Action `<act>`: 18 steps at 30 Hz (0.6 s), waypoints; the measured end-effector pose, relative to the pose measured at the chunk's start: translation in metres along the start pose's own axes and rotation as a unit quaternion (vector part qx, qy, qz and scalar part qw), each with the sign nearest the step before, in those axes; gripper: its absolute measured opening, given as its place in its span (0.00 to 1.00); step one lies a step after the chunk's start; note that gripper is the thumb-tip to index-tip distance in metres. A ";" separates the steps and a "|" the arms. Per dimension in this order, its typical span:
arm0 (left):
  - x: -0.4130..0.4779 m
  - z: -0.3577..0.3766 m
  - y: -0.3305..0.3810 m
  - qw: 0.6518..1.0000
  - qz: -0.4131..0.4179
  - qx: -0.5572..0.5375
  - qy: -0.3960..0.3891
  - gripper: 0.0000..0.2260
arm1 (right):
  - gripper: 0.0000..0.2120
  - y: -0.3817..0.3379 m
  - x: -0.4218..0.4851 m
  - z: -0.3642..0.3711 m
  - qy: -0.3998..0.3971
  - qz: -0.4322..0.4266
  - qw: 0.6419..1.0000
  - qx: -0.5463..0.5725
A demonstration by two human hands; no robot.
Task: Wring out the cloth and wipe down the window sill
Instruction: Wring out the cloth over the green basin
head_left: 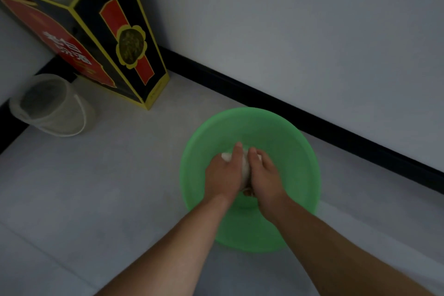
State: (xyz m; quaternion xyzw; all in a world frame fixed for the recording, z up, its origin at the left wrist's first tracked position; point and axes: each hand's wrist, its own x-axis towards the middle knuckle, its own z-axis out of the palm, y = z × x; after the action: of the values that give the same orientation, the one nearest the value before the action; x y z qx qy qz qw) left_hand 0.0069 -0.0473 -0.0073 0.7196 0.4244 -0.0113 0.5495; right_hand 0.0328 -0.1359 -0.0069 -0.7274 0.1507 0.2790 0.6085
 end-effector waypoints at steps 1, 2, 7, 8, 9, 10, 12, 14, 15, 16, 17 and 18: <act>-0.001 0.002 0.002 1.000 0.008 0.009 -0.001 0.26 | 0.14 0.000 0.000 0.002 0.022 -0.008 1.000 0.002; -0.001 0.003 0.003 1.000 0.012 0.013 -0.002 0.26 | 0.15 -0.001 0.001 0.004 0.039 -0.014 0.999 0.008; 0.001 0.004 0.006 1.000 0.004 0.000 -0.010 0.25 | 0.17 -0.002 0.005 0.013 0.060 -0.029 0.998 0.023; 0.002 0.003 0.006 1.000 0.006 0.008 -0.013 0.25 | 0.18 -0.001 0.005 0.014 0.062 -0.031 0.997 0.022; 0.003 0.003 0.006 1.000 0.007 0.015 -0.016 0.25 | 0.18 0.000 0.006 0.015 0.065 -0.035 0.997 0.014; 0.004 0.002 0.006 1.000 0.007 0.020 -0.019 0.25 | 0.18 0.001 0.007 0.015 0.067 -0.038 0.997 0.003; 0.005 0.001 0.004 0.999 0.012 0.023 -0.026 0.25 | 0.17 0.002 0.010 0.016 0.063 -0.039 0.997 -0.010; 0.006 0.000 0.001 0.999 0.018 0.024 -0.032 0.25 | 0.17 0.004 0.010 0.017 0.054 -0.041 0.998 -0.013; 0.006 -0.001 -0.001 0.999 0.017 0.020 -0.033 0.25 | 0.16 0.005 0.010 0.018 0.052 -0.046 0.997 -0.018; 0.006 -0.001 -0.003 0.999 0.016 0.015 -0.035 0.25 | 0.16 0.006 0.010 0.017 0.050 -0.053 0.997 -0.022; 0.005 0.000 -0.005 0.999 0.018 0.012 -0.036 0.25 | 0.16 0.007 0.009 0.016 0.050 -0.060 0.997 -0.025; 0.004 0.001 -0.006 0.999 0.020 0.016 -0.039 0.25 | 0.16 0.008 0.009 0.015 0.049 -0.067 0.996 -0.027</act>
State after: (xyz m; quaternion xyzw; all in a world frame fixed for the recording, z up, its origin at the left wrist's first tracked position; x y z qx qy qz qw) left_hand 0.0065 -0.0450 -0.0143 0.7360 0.3874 -0.0355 0.5540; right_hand 0.0324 -0.1222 -0.0203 -0.7647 0.1241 0.2054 0.5981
